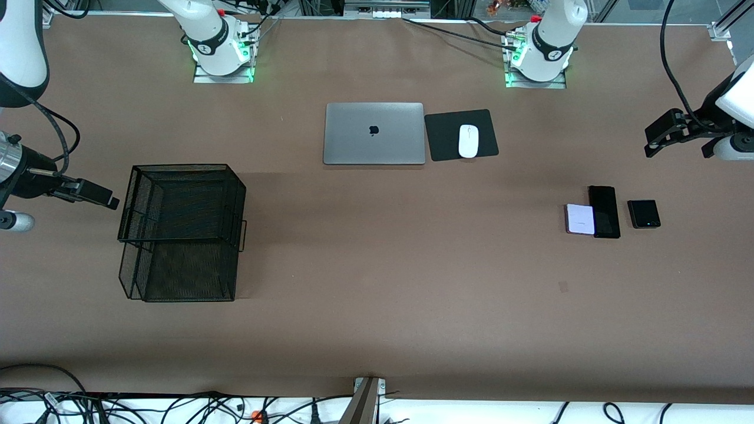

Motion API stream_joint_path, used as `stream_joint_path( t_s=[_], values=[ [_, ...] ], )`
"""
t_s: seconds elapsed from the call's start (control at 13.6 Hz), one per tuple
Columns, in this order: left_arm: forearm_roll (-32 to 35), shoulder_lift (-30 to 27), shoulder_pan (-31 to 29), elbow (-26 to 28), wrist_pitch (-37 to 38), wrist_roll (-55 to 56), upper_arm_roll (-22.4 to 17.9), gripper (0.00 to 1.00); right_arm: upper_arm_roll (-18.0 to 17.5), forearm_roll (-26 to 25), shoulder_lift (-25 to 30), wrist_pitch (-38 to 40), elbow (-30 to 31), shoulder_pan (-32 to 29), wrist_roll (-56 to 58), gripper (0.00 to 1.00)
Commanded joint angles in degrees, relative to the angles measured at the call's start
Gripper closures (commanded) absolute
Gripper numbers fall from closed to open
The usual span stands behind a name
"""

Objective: Place phones with both arms

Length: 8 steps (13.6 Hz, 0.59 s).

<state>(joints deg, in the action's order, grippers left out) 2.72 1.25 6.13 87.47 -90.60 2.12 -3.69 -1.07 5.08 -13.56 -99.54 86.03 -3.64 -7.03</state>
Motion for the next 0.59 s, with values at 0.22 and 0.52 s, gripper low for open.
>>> stream_joint_path(
  t_s=[0.22,0.52],
  values=[
    [-1.3,-0.3,-0.1,-1.1,2.5,0.3,-0.2,0.0,-0.1,0.5,0.5,0.9,-0.3,-0.1,-0.6,0.0],
    [-1.3,-0.2,-1.0,-1.0,2.9,-0.5,-0.4,0.0,-0.1,-0.3,0.6,0.9,-0.2,-0.1,-0.6,0.0]
  ],
)
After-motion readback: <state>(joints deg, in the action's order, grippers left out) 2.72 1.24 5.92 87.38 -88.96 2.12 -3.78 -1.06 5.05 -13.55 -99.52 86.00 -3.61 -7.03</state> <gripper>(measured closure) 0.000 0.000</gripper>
